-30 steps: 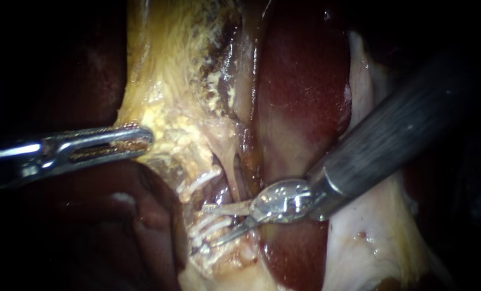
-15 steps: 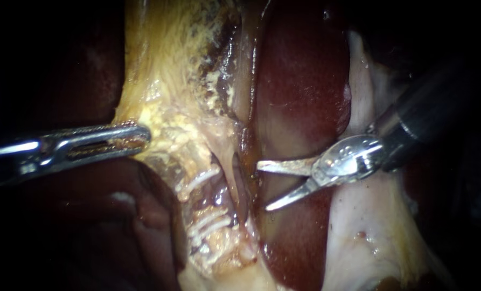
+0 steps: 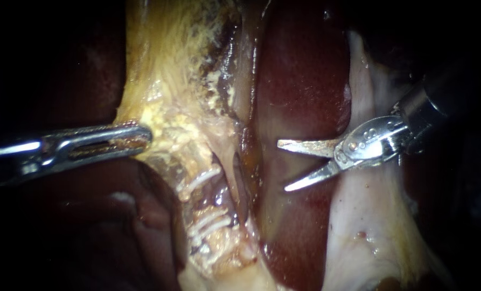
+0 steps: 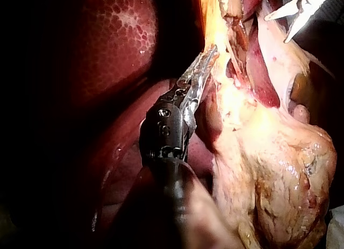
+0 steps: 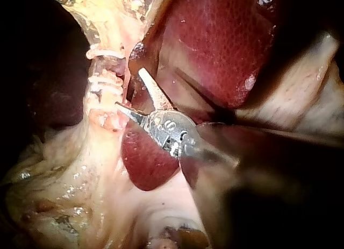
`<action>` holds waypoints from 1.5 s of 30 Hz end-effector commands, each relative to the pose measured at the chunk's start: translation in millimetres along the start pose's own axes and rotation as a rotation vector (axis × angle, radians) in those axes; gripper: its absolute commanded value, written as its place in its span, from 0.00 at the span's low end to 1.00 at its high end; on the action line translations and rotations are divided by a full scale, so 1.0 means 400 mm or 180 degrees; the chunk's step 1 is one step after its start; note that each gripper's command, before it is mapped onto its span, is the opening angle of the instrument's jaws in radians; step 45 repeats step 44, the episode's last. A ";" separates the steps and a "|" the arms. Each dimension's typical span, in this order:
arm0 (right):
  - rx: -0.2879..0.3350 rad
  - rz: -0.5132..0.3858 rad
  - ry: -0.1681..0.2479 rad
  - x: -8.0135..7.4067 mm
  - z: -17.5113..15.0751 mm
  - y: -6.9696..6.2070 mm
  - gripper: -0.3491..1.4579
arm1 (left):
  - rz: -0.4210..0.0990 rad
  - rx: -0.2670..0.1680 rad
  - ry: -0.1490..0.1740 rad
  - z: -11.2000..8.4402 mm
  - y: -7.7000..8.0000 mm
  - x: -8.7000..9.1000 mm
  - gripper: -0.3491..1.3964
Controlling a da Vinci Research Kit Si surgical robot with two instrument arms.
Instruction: Go back from the cut left tube
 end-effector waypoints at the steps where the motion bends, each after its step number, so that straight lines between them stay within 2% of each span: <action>1: 0.0004 -0.0022 -0.0003 0.0002 -0.0001 0.0001 0.98 | -0.0002 0.0003 0.0003 0.0010 0.0003 0.0007 0.00; 5: 0.0014 -0.0077 0.0002 0.0002 -0.0005 0.0002 0.98 | -0.0019 0.0027 0.0008 0.0055 0.0024 0.0031 0.00; 9: 0.0017 -0.0131 0.0002 0.0003 -0.0013 0.0004 0.98 | -0.0028 0.0042 0.0012 0.0092 0.0037 0.0036 0.00; 26: 0.0013 -0.0186 0.0041 0.0029 -0.0036 0.0008 0.98 | -0.0048 0.0068 0.0024 0.0212 0.0028 -0.0008 0.00; 32: 0.0013 -0.0185 0.0041 0.0030 -0.0036 0.0008 0.98 | -0.0044 0.0074 0.0027 0.0232 0.0043 -0.0018 0.00; 45: 0.0010 -0.0183 0.0050 0.0033 -0.0038 0.0007 0.98 | -0.0043 0.0076 0.0028 0.0233 0.0045 -0.0019 0.00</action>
